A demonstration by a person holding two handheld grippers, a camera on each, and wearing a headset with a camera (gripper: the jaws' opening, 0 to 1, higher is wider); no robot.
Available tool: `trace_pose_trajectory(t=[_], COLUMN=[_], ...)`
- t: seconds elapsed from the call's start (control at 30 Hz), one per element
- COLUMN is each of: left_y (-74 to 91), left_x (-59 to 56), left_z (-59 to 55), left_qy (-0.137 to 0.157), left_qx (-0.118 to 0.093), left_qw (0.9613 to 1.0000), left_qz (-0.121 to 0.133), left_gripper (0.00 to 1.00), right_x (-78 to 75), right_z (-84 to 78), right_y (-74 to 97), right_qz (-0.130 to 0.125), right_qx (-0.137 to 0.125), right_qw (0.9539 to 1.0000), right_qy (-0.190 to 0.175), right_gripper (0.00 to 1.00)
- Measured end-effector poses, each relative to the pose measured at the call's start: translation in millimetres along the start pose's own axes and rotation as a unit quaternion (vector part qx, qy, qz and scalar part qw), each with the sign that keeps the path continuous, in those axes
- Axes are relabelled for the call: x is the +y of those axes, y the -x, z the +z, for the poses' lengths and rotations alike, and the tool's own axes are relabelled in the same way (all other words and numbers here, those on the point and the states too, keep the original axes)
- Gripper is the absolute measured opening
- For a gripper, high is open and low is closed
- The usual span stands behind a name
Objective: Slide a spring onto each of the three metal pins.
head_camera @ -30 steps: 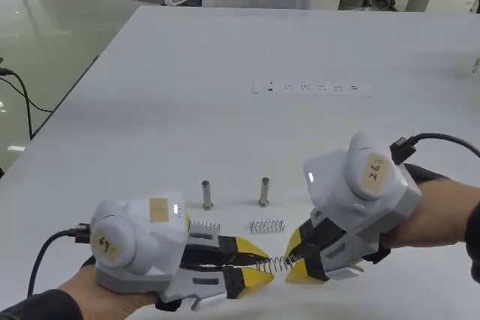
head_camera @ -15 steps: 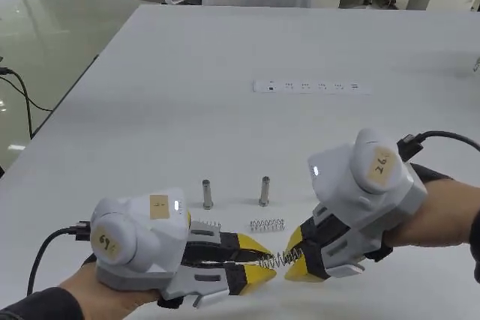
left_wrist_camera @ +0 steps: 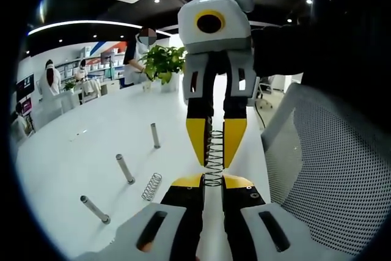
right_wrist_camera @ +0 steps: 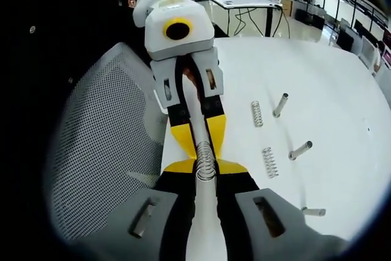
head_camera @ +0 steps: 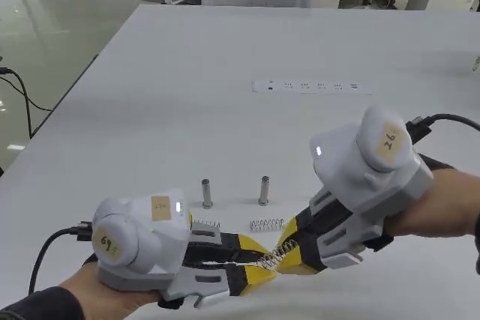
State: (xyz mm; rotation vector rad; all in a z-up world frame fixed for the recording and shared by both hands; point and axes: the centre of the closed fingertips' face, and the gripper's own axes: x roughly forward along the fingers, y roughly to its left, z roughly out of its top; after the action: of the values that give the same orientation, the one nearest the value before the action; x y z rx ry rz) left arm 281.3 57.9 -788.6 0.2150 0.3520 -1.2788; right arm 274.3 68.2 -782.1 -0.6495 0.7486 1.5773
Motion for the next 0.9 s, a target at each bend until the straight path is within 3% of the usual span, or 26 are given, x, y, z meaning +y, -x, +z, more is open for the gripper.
trace_pose_trajectory(t=[0.57, 0.9], left_y=[-2.1, -3.8], left_x=[-0.8, -1.2], left_z=[-1.4, -1.6], left_qy=[0.003, 0.005], left_qx=[0.001, 0.001], left_qw=[1.0, 1.0], left_qz=[0.0, -0.001], left_gripper=[0.07, 0.08], right_x=[1.6, 1.7], right_z=[11.3, 9.4], right_y=[-2.6, -2.3], right_qz=[-0.002, -0.005], right_qx=[0.012, 0.022], right_qw=[0.9999, 0.9996], right_qy=[0.01, 0.016], right_gripper=[0.13, 0.13])
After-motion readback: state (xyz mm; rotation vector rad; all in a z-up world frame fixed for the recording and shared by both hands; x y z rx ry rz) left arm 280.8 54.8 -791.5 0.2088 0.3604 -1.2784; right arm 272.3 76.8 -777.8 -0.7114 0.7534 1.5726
